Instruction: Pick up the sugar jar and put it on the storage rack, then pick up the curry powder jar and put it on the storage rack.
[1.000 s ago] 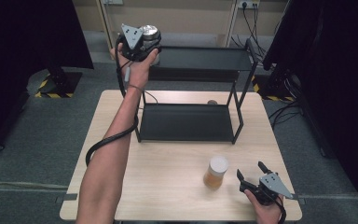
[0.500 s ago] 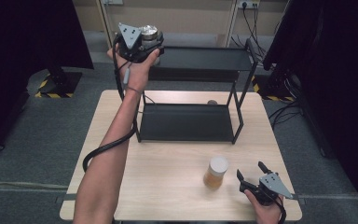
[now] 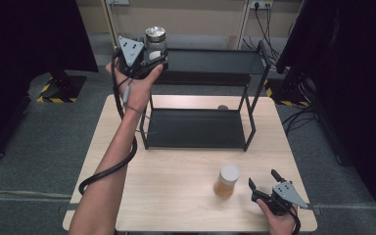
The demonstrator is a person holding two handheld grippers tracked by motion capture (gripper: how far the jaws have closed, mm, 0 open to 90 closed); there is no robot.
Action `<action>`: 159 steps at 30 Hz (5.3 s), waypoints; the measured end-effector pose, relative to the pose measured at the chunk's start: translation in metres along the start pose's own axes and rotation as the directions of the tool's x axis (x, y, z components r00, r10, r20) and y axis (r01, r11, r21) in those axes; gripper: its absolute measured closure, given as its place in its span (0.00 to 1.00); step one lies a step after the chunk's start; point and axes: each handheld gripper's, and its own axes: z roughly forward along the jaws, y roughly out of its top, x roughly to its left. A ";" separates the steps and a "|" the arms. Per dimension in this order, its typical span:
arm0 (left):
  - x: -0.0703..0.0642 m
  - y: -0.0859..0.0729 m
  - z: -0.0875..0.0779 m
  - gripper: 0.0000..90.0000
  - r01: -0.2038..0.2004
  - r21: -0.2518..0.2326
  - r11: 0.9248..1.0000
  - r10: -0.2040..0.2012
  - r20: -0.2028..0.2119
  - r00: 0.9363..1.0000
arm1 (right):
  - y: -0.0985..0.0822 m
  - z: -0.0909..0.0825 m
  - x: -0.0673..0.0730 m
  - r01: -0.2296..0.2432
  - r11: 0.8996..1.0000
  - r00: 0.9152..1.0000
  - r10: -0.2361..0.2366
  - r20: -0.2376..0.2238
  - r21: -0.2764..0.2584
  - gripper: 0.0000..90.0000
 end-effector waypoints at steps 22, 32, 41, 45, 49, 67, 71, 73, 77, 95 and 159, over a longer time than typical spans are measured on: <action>-0.004 -0.030 -0.043 0.12 -0.003 -0.036 0.999 0.005 0.069 0.998 | 0.000 0.000 0.001 0.001 1.000 1.000 -0.001 -0.003 0.000 0.11; -0.007 -0.052 -0.056 0.12 -0.008 -0.031 0.999 0.011 0.091 0.996 | 0.000 0.000 0.001 0.003 1.000 1.000 -0.003 -0.004 -0.001 0.11; -0.009 -0.068 -0.066 0.12 -0.005 -0.032 0.999 0.008 0.106 0.994 | 0.000 0.000 0.001 0.006 1.000 1.000 -0.006 -0.006 -0.002 0.11; -0.011 -0.077 -0.071 0.12 -0.011 -0.025 1.000 0.013 0.108 0.994 | 0.000 0.000 0.001 0.004 1.000 1.000 -0.004 -0.007 -0.003 0.11; -0.011 -0.087 -0.076 0.12 -0.003 -0.017 1.000 0.005 0.113 0.994 | 0.000 0.000 0.001 0.005 1.000 1.000 -0.005 -0.008 -0.002 0.11; -0.013 -0.121 -0.097 0.12 0.011 0.014 1.000 -0.013 0.129 0.992 | 0.000 0.001 0.002 0.005 1.000 1.000 -0.005 -0.009 -0.005 0.11; -0.014 -0.127 -0.102 0.12 0.010 0.017 1.000 -0.013 0.134 0.991 | 0.000 0.001 0.002 0.006 1.000 1.000 -0.006 -0.009 -0.005 0.11; -0.014 -0.130 -0.104 0.12 0.010 0.020 1.000 -0.013 0.136 0.991 | 0.000 0.001 0.002 0.006 1.000 1.000 -0.006 -0.009 -0.005 0.11; -0.014 -0.136 -0.108 0.12 0.011 0.029 1.000 -0.015 0.138 0.990 | -0.001 0.001 0.002 0.007 1.000 1.000 -0.007 -0.009 -0.006 0.11; -0.012 -0.174 -0.128 0.11 0.030 0.090 0.995 -0.044 0.156 0.987 | -0.001 0.001 0.002 0.007 1.000 1.000 -0.007 -0.009 -0.006 0.11; -0.006 -0.250 -0.169 0.10 0.082 0.236 0.968 -0.129 0.190 0.973 | -0.001 -0.002 -0.006 -0.016 0.998 0.986 0.006 -0.164 -0.057 0.09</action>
